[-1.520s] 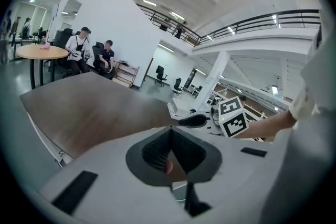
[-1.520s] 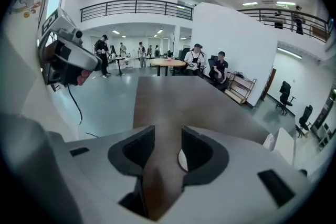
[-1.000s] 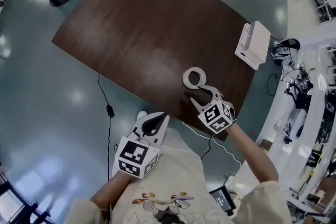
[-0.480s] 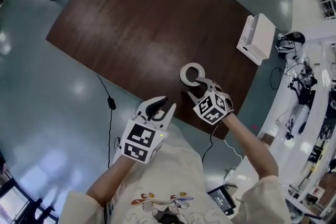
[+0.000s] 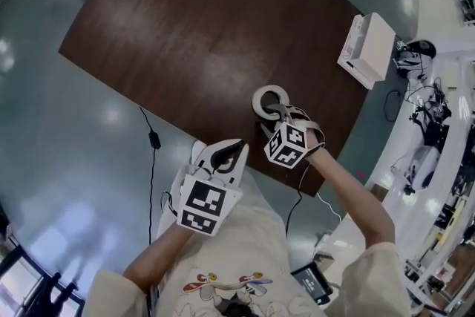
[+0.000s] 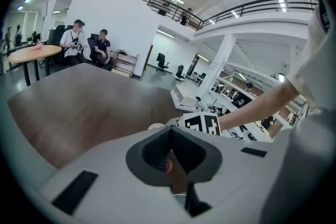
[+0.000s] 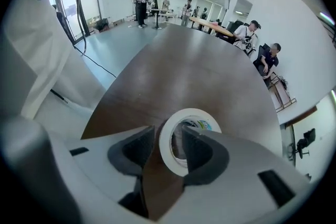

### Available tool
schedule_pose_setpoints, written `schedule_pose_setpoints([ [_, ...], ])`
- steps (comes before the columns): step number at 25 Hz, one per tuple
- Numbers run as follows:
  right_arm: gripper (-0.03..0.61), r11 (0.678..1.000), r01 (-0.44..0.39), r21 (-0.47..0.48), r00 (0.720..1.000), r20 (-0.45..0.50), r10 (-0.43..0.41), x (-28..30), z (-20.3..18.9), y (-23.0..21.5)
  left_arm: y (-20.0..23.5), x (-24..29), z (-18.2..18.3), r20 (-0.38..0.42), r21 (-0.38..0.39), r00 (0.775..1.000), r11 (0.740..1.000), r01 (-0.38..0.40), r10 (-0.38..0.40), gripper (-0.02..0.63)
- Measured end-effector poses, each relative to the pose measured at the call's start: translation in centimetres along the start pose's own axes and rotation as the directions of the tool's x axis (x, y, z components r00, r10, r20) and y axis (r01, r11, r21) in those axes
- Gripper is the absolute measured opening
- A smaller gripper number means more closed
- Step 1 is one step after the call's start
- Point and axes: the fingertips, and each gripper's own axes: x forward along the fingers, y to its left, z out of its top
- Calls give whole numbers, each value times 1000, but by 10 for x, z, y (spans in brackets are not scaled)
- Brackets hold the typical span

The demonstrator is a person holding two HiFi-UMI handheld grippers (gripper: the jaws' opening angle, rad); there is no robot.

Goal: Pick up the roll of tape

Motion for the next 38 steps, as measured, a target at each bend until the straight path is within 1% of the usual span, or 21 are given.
schedule_pose_setpoints([
  [3, 156, 1000, -17, -12, 1000, -19, 17, 5, 0, -1, 0, 1, 1, 0, -14, 1000, 1000, 8, -8, 6],
  [6, 156, 998, -17, -53, 999, -41, 15, 11, -1, -1, 1, 0, 1, 2, -31, 1000, 999, 8, -8, 6],
  [9, 138, 995, -42, -86, 996, -81, 35, 18, -3, 1, 1, -1, -2, 5, -49, 1000, 999, 17, -16, 6],
  [15, 138, 988, -104, -110, 982, -166, 84, 28, -8, 8, 4, -10, -8, 15, -70, 1000, 997, 13, -11, 6],
  [20, 131, 982, -112, -149, 971, -226, 77, 38, -12, 7, 4, -17, -13, 27, -90, 1000, 996, 15, -13, 6],
  [28, 106, 990, -128, -64, 961, -257, 108, 43, -15, 13, 10, -35, -22, 48, -114, 999, 993, 11, -6, 6],
  [38, 86, 993, -109, -32, 963, -250, 98, 39, -15, 17, 12, -61, -36, 56, -120, 998, 993, 17, -11, 6],
])
